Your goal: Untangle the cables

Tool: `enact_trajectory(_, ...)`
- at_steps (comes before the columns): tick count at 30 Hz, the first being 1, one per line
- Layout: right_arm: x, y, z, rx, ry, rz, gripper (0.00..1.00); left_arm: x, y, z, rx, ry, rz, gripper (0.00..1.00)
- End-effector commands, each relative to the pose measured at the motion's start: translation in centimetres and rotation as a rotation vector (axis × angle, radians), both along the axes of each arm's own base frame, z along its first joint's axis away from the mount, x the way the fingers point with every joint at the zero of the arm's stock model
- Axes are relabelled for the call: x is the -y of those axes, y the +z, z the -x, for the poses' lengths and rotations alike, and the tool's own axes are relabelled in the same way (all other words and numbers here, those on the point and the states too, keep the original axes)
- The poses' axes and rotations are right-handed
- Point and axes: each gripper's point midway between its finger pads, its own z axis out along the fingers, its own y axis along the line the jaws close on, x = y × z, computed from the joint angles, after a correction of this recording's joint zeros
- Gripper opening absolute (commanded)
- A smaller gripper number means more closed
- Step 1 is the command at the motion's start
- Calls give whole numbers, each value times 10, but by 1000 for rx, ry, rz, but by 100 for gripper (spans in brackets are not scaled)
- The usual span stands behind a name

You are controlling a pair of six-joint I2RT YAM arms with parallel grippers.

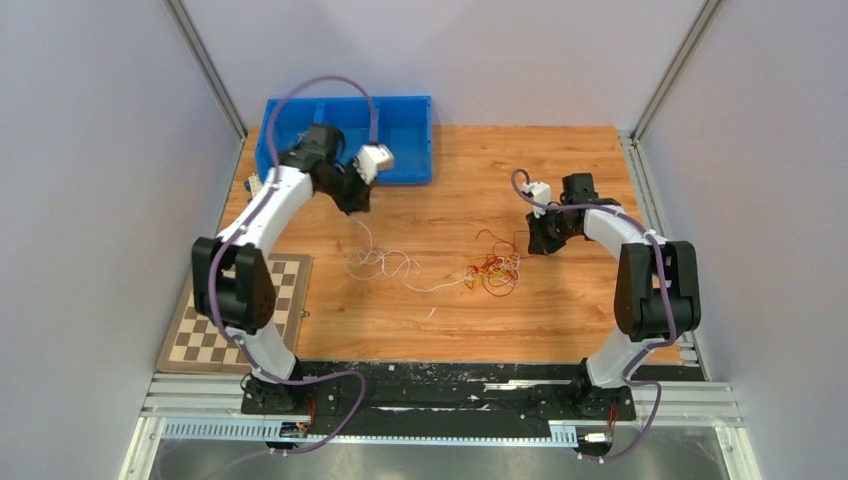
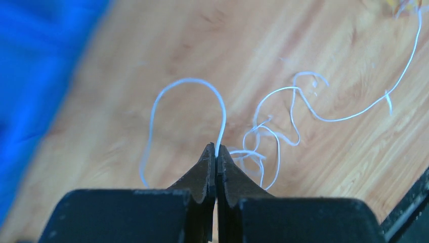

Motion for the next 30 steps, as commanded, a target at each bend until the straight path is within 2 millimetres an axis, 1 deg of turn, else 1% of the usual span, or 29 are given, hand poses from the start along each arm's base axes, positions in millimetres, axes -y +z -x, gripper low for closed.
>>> enact_trajectory(1,57,-9,-4,54,19,206,0,-24,137,-16,189,151,213,0)
enact_trajectory(2,66,-11,-4,53,13,224,0,-29,163,-21,231,164,252,0)
enact_trajectory(3,71,-13,-2,54,20,240,0,-30,176,-19,231,188,278,0)
enact_trajectory(4,73,-14,-1,56,31,251,0,-32,197,-21,267,194,304,0)
enact_trajectory(5,72,-13,-1,59,44,251,0,-31,208,-20,272,214,328,0)
enact_trajectory(6,70,-11,-1,62,57,240,0,-30,226,-19,303,211,354,0)
enact_trajectory(7,66,-6,-3,64,67,221,2,-27,234,-17,299,224,384,0)
enact_trajectory(8,60,1,-4,64,80,189,8,-22,253,-16,332,208,424,0)
enact_trajectory(9,54,10,-7,64,91,153,15,-19,264,-14,321,232,468,0)
enact_trajectory(10,46,22,-9,64,103,107,23,-15,279,-14,348,222,511,0)
enact_trajectory(11,37,36,-13,73,113,59,33,-11,288,-12,333,242,557,0)
enact_trajectory(12,30,51,-16,90,121,14,43,-8,303,-11,363,230,597,0)
enact_trajectory(13,21,68,-21,117,129,-38,54,-5,311,-9,343,251,639,0)
enact_trajectory(14,12,85,-24,147,138,-87,65,-2,325,-7,353,253,688,0)
enact_trajectory(15,2,103,-25,179,156,-143,73,0,332,-5,357,250,712,0)
enact_trajectory(16,-9,119,-26,212,176,-193,80,2,345,-3,369,255,752,0)
enact_trajectory(17,-19,134,-28,240,187,-237,86,3,348,-2,366,253,770,0)
enact_trajectory(18,-36,145,-27,263,219,-272,91,5,357,0,371,255,800,0)
enact_trajectory(19,-51,154,-26,280,240,-300,95,7,360,2,368,248,812,0)
enact_trajectory(21,-80,166,-24,302,280,-355,98,8,368,5,372,248,838,0)
enact_trajectory(22,-95,169,-22,306,297,-376,99,9,371,5,373,250,849,0)
enact_trajectory(25,-144,165,-13,295,371,-424,99,7,377,6,384,265,862,0)
enact_trajectory(26,-160,160,-10,285,397,-430,99,7,380,8,390,264,868,0)
enact_trajectory(28,-187,148,-9,286,430,-427,98,7,383,12,393,262,878,0)
enact_trajectory(30,-209,134,-14,306,462,-417,96,8,386,15,394,255,888,0)
